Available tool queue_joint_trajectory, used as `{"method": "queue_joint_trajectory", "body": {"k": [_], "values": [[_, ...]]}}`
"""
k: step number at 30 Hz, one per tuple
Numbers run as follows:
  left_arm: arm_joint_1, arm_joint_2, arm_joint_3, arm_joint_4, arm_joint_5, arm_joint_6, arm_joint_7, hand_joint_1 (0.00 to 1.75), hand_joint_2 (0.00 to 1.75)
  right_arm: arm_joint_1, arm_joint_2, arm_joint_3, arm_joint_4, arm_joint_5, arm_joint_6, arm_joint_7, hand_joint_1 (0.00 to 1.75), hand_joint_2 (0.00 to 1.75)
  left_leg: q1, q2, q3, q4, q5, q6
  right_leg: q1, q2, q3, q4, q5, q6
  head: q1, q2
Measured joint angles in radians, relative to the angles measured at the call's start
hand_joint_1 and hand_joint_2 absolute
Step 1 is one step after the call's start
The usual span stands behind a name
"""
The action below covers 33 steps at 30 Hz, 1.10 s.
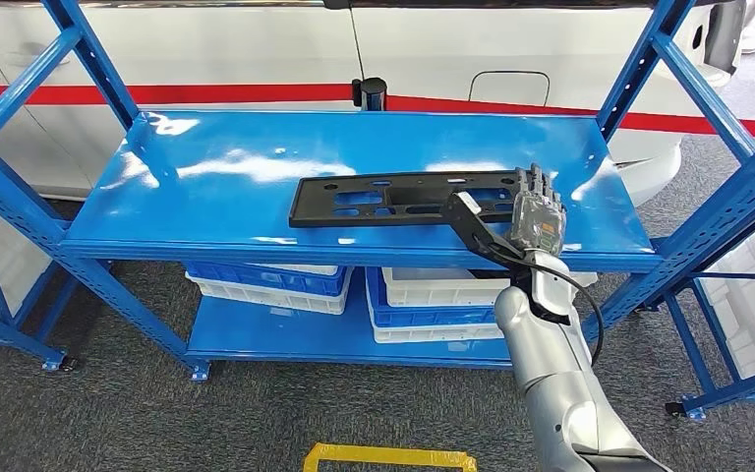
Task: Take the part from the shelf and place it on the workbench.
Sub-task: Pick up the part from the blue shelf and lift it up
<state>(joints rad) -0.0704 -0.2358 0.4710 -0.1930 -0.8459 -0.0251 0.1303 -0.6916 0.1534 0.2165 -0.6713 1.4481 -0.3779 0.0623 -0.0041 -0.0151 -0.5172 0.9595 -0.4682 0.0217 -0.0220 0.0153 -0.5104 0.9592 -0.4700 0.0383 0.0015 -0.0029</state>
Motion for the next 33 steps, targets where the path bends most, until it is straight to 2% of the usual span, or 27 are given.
{"method": "queue_joint_trajectory", "body": {"k": [20, 33], "values": [[-0.003, -0.001, -0.001, 0.0, -0.026, -0.005, 0.009, 0.0, 1.75, -0.011, 0.002, -0.027, 0.08, 0.036, -0.024, 0.02, 0.0, 1.75, 0.0, 0.0, 0.0, 0.0, 0.0, 0.0, 0.0, 0.0, 0.0, 0.0, 0.0, 0.0, 0.0, 0.0], [-0.004, -0.005, 0.0, 0.0, -0.011, 0.018, 0.024, 0.0, 1.75, -0.044, 0.06, -0.032, 0.148, 0.046, -0.041, 0.006, 0.0, 1.75, 0.0, 0.0, 0.0, 0.0, 0.0, 0.0, 0.0, 0.0, 0.0, 0.0, 0.0, 0.0, 0.0, 0.0]]}}
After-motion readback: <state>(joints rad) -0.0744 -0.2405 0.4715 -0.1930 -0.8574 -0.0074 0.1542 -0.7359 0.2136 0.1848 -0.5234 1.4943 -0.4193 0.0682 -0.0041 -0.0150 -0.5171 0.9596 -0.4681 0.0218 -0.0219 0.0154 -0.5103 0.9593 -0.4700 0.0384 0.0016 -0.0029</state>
